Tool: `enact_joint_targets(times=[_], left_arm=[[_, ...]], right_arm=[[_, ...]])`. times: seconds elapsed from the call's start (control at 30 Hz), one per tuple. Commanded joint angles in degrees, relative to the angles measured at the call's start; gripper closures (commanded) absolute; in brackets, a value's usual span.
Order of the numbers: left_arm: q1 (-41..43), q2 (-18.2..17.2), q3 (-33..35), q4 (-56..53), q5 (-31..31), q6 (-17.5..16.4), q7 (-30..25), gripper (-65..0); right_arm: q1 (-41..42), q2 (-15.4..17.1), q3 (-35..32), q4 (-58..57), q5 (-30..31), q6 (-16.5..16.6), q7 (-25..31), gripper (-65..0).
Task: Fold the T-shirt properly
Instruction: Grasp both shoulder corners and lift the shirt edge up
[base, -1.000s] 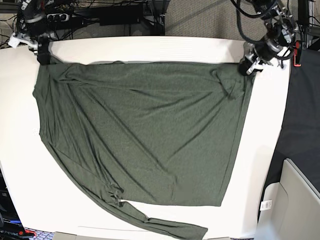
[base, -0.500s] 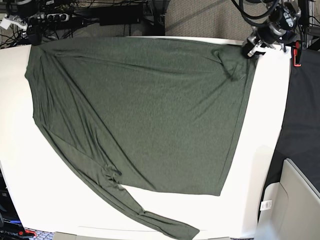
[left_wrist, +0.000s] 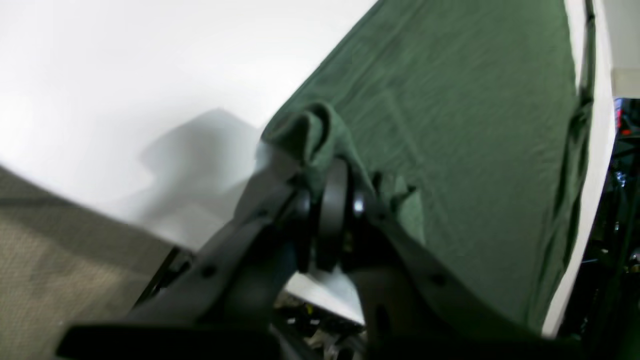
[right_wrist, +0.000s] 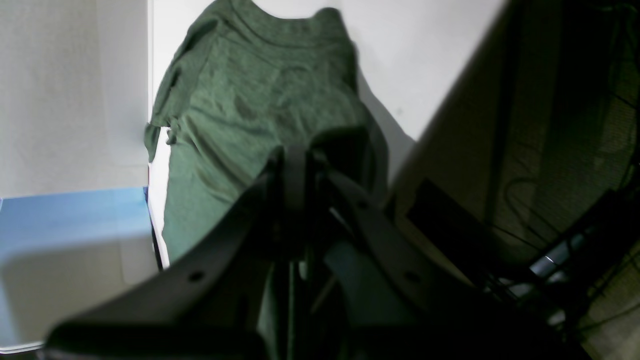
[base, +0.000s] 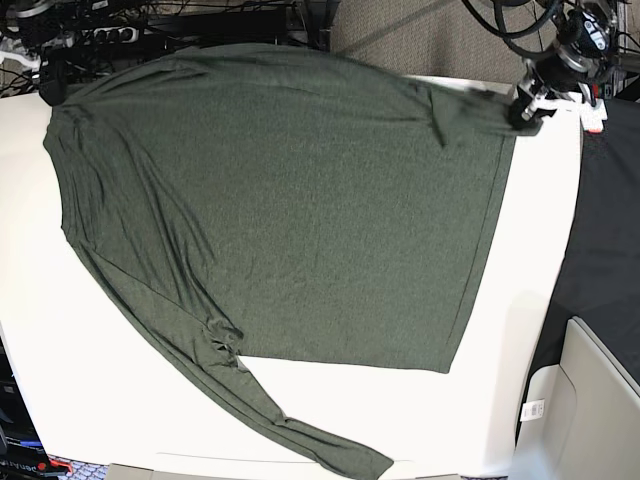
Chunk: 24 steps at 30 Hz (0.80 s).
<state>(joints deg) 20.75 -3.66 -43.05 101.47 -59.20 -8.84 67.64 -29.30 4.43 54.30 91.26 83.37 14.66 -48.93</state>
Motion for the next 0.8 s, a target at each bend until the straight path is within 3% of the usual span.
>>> enact_joint_targets(times=[0.0,0.77], left_arm=[[-0.8,-0.7,-0.4,1.0,-1.2,-0.2,0.0,-0.2],[-15.7,-0.6,-0.1,0.6,-0.7,-0.2,0.1,-0.2]], right_arm=[[-0.1,0.8,0.6,1.1,1.6,0.5,1.0,-0.5],[11.9,0.8,0.5,-1.5,-4.2,0.5,2.2,-0.5]])
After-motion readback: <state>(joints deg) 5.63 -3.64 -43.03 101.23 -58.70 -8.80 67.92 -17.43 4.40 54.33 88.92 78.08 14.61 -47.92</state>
